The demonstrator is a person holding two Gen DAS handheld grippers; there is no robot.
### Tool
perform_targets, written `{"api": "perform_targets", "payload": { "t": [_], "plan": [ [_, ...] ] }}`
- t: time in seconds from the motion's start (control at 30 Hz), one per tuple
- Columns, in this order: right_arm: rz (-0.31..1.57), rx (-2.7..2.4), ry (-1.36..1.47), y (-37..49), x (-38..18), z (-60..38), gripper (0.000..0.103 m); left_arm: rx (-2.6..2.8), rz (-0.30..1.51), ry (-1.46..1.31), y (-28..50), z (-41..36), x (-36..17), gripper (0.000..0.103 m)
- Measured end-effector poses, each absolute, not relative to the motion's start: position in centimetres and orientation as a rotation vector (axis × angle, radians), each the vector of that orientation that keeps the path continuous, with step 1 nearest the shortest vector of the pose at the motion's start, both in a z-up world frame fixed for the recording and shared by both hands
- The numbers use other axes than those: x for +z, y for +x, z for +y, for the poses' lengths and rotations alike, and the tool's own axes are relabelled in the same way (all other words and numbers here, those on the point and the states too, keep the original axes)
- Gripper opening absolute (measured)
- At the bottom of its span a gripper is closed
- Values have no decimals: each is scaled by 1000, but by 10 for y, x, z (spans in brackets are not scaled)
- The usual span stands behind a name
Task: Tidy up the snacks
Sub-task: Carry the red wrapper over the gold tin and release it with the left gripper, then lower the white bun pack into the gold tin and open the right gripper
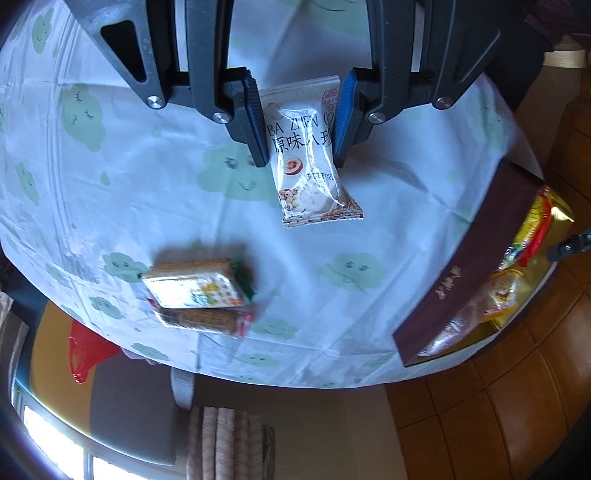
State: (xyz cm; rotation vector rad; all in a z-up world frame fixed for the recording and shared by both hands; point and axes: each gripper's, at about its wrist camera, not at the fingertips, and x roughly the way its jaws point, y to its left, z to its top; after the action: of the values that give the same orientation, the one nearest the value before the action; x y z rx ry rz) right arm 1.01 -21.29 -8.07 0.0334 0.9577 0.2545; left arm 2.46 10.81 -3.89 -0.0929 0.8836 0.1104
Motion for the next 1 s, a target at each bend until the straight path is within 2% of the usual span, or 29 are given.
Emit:
{"api": "perform_targets", "payload": {
  "t": [0.63,1.0],
  "plan": [
    [882,626,37,42,-5,-68,34,192,855,-136,26,132,-39,47],
    [1040,674,-29,69,-51,-5,36,182,871,-140,26,134,-44,47]
  ]
}}
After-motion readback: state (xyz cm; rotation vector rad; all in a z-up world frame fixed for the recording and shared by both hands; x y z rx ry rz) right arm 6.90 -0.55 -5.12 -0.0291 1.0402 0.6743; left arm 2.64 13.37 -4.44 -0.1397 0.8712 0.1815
